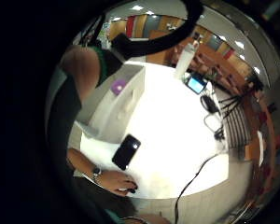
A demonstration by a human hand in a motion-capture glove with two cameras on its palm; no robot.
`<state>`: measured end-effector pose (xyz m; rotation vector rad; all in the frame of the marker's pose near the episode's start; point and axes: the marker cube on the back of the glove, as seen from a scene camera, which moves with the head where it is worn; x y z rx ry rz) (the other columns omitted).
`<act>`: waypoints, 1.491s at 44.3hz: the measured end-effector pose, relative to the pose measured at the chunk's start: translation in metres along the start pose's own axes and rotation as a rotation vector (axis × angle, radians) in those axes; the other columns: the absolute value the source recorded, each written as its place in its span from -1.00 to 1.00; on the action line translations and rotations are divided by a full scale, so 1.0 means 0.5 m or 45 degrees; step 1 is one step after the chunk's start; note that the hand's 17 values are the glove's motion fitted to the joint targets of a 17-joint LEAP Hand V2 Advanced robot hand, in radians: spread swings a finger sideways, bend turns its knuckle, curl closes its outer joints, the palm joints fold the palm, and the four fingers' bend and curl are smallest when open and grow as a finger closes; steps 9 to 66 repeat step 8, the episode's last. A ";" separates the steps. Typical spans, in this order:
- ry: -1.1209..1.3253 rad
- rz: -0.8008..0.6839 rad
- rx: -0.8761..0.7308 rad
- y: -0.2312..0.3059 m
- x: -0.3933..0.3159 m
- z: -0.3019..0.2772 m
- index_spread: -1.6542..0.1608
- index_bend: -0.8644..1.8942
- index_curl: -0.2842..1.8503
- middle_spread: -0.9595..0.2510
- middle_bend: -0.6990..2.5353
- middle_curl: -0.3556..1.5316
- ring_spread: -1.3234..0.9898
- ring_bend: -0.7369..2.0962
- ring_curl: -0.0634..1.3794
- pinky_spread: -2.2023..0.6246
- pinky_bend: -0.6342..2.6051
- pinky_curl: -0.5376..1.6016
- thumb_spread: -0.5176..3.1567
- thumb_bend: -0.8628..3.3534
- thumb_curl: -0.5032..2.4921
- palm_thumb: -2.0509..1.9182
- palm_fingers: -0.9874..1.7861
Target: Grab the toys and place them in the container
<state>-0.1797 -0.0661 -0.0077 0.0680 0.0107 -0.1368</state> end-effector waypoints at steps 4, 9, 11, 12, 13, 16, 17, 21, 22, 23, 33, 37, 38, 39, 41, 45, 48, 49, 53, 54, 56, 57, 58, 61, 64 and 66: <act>-0.073 0.026 -0.088 0.048 0.035 0.057 0.37 -0.05 -0.26 0.27 -0.16 -0.13 -0.06 0.19 -0.43 0.56 -0.11 -0.19 -0.15 -0.63 -0.50 -0.02 -0.09; -0.055 0.051 -0.114 0.062 0.077 0.090 0.37 -0.05 -0.26 0.27 -0.16 -0.14 -0.06 0.19 -0.43 0.56 -0.12 -0.20 -0.14 -0.63 -0.51 -0.02 -0.08; -0.055 0.051 -0.114 0.062 0.077 0.090 0.37 -0.05 -0.26 0.27 -0.16 -0.14 -0.06 0.19 -0.43 0.56 -0.12 -0.20 -0.14 -0.63 -0.51 -0.02 -0.08; -0.055 0.051 -0.114 0.062 0.077 0.090 0.37 -0.05 -0.26 0.27 -0.16 -0.14 -0.06 0.19 -0.43 0.56 -0.12 -0.20 -0.14 -0.63 -0.51 -0.02 -0.08; -0.055 0.051 -0.114 0.062 0.077 0.090 0.37 -0.05 -0.26 0.27 -0.16 -0.14 -0.06 0.19 -0.43 0.56 -0.12 -0.20 -0.14 -0.63 -0.51 -0.02 -0.08; -0.055 0.051 -0.114 0.062 0.077 0.090 0.37 -0.05 -0.26 0.27 -0.16 -0.14 -0.06 0.19 -0.43 0.56 -0.12 -0.20 -0.14 -0.63 -0.51 -0.02 -0.08; -0.055 0.051 -0.114 0.062 0.077 0.090 0.37 -0.05 -0.26 0.27 -0.16 -0.14 -0.06 0.19 -0.43 0.56 -0.12 -0.20 -0.14 -0.63 -0.51 -0.02 -0.08; -0.055 0.051 -0.114 0.062 0.077 0.090 0.37 -0.05 -0.26 0.27 -0.16 -0.14 -0.06 0.19 -0.43 0.56 -0.12 -0.20 -0.14 -0.63 -0.51 -0.02 -0.08; -0.055 0.051 -0.114 0.062 0.077 0.090 0.37 -0.05 -0.26 0.27 -0.16 -0.14 -0.06 0.19 -0.43 0.56 -0.12 -0.20 -0.14 -0.63 -0.51 -0.02 -0.08; -0.055 0.051 -0.114 0.062 0.077 0.090 0.37 -0.05 -0.26 0.27 -0.16 -0.14 -0.06 0.19 -0.43 0.56 -0.12 -0.20 -0.14 -0.63 -0.51 -0.02 -0.08; -0.055 0.051 -0.114 0.062 0.077 0.090 0.37 -0.05 -0.26 0.27 -0.16 -0.14 -0.06 0.19 -0.43 0.56 -0.12 -0.20 -0.14 -0.63 -0.51 -0.02 -0.08; -0.055 0.051 -0.114 0.062 0.077 0.090 0.37 -0.05 -0.26 0.27 -0.16 -0.14 -0.06 0.19 -0.43 0.56 -0.12 -0.20 -0.14 -0.63 -0.51 -0.02 -0.08; -0.055 0.051 -0.114 0.062 0.077 0.090 0.37 -0.05 -0.26 0.27 -0.16 -0.14 -0.06 0.19 -0.43 0.56 -0.12 -0.20 -0.14 -0.63 -0.51 -0.02 -0.08; -0.055 0.051 -0.114 0.062 0.077 0.090 0.37 -0.05 -0.26 0.27 -0.16 -0.14 -0.06 0.19 -0.43 0.56 -0.12 -0.20 -0.14 -0.63 -0.51 -0.02 -0.08; -0.055 0.051 -0.114 0.062 0.077 0.090 0.37 -0.05 -0.26 0.27 -0.16 -0.14 -0.06 0.19 -0.43 0.56 -0.12 -0.20 -0.14 -0.63 -0.51 -0.02 -0.08; -0.055 0.051 -0.114 0.062 0.077 0.090 0.37 -0.05 -0.26 0.27 -0.16 -0.14 -0.06 0.19 -0.43 0.56 -0.12 -0.20 -0.14 -0.63 -0.51 -0.02 -0.08; -0.055 0.051 -0.114 0.062 0.077 0.090 0.37 -0.05 -0.26 0.27 -0.16 -0.14 -0.06 0.19 -0.43 0.56 -0.12 -0.20 -0.14 -0.63 -0.51 -0.02 -0.08; -0.055 0.051 -0.114 0.062 0.077 0.090 0.37 -0.05 -0.26 0.27 -0.16 -0.14 -0.06 0.19 -0.43 0.56 -0.12 -0.20 -0.14 -0.63 -0.51 -0.02 -0.08; -0.055 0.051 -0.114 0.062 0.077 0.090 0.37 -0.05 -0.26 0.27 -0.16 -0.14 -0.06 0.19 -0.43 0.56 -0.12 -0.20 -0.14 -0.63 -0.51 -0.02 -0.08; -0.055 0.051 -0.114 0.062 0.077 0.090 0.37 -0.05 -0.26 0.27 -0.16 -0.14 -0.06 0.19 -0.43 0.56 -0.12 -0.20 -0.14 -0.63 -0.51 -0.02 -0.08; -0.055 0.051 -0.114 0.062 0.077 0.090 0.37 -0.05 -0.26 0.27 -0.16 -0.14 -0.06 0.19 -0.43 0.56 -0.12 -0.20 -0.14 -0.63 -0.51 -0.02 -0.08; -0.055 0.051 -0.114 0.062 0.077 0.090 0.37 -0.05 -0.26 0.27 -0.16 -0.14 -0.06 0.19 -0.43 0.56 -0.12 -0.20 -0.14 -0.63 -0.51 -0.02 -0.08; -0.055 0.051 -0.114 0.062 0.077 0.090 0.37 -0.05 -0.26 0.27 -0.16 -0.14 -0.06 0.19 -0.43 0.56 -0.12 -0.20 -0.14 -0.63 -0.51 -0.02 -0.08; -0.055 0.051 -0.114 0.062 0.077 0.090 0.37 -0.05 -0.26 0.27 -0.16 -0.14 -0.06 0.19 -0.43 0.56 -0.12 -0.20 -0.14 -0.63 -0.51 -0.02 -0.08; -0.055 0.051 -0.114 0.062 0.077 0.090 0.37 -0.05 -0.26 0.27 -0.16 -0.14 -0.06 0.19 -0.43 0.56 -0.12 -0.20 -0.14 -0.63 -0.51 -0.02 -0.08; -0.055 0.051 -0.114 0.062 0.077 0.090 0.37 -0.05 -0.26 0.27 -0.16 -0.14 -0.06 0.19 -0.43 0.56 -0.12 -0.20 -0.14 -0.63 -0.51 -0.02 -0.08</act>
